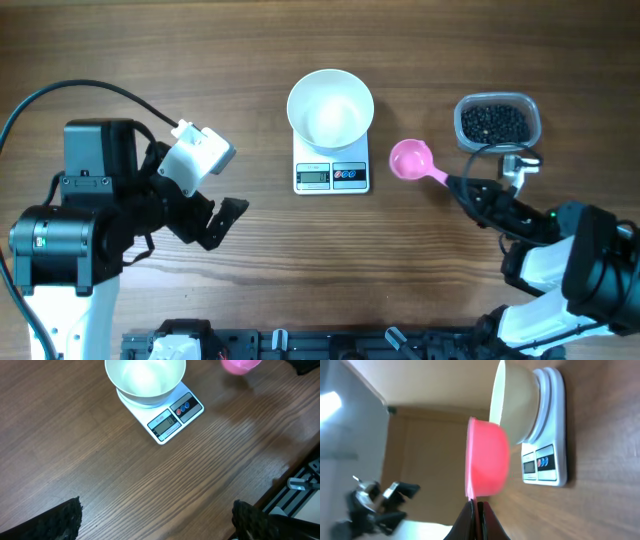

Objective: Scoop item into bowl and weigh 150g on scale
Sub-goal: 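Lift the pink scoop with the right gripper up and over the bean tub, then lower the scoop with the right gripper into the black beans, then drag the scoop through the beans with the right gripper to fill it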

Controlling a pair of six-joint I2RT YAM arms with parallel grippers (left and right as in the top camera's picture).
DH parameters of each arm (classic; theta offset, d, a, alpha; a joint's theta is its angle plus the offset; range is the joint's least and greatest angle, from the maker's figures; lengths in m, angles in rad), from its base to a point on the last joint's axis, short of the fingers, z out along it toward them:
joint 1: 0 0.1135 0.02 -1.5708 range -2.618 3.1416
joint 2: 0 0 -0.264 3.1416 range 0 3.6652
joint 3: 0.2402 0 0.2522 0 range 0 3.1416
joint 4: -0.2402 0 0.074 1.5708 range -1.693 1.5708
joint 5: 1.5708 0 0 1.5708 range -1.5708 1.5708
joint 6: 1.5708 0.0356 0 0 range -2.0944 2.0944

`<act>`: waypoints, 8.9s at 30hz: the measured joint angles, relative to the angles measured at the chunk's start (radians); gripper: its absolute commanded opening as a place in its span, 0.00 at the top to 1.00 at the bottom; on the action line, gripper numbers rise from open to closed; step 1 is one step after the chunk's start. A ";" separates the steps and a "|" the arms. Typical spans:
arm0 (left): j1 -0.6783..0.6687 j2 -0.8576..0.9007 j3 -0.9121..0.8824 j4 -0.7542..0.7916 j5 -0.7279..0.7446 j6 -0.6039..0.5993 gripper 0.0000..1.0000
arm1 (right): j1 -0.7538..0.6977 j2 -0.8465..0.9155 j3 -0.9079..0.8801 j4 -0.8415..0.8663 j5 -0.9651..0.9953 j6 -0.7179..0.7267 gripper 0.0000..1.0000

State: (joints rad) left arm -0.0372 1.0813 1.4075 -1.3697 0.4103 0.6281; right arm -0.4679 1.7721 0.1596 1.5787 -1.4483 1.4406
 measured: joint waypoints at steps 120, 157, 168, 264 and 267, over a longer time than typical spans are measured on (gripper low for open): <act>0.000 0.000 0.002 0.000 0.000 0.000 0.00 | 0.358 -0.051 1.500 -2.751 1.540 -1.500 0.95; 0.000 0.000 0.002 0.000 0.000 0.000 0.00 | 0.521 0.112 1.500 -2.739 1.696 -1.693 0.95; 0.000 0.000 0.002 0.000 0.000 0.000 0.00 | 0.465 0.112 1.500 -2.752 1.574 -1.693 0.96; 0.000 0.000 0.002 0.000 0.000 0.000 0.00 | -0.130 0.127 1.320 -2.866 0.629 -1.860 0.96; 0.000 0.000 0.002 0.000 0.000 0.000 0.00 | -0.139 0.127 1.320 -2.881 0.610 -1.874 0.95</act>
State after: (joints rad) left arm -0.0372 1.0813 1.4094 -1.3697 0.4107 0.6281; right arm -0.6071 1.8992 1.4796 -1.3018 -0.8383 -0.4335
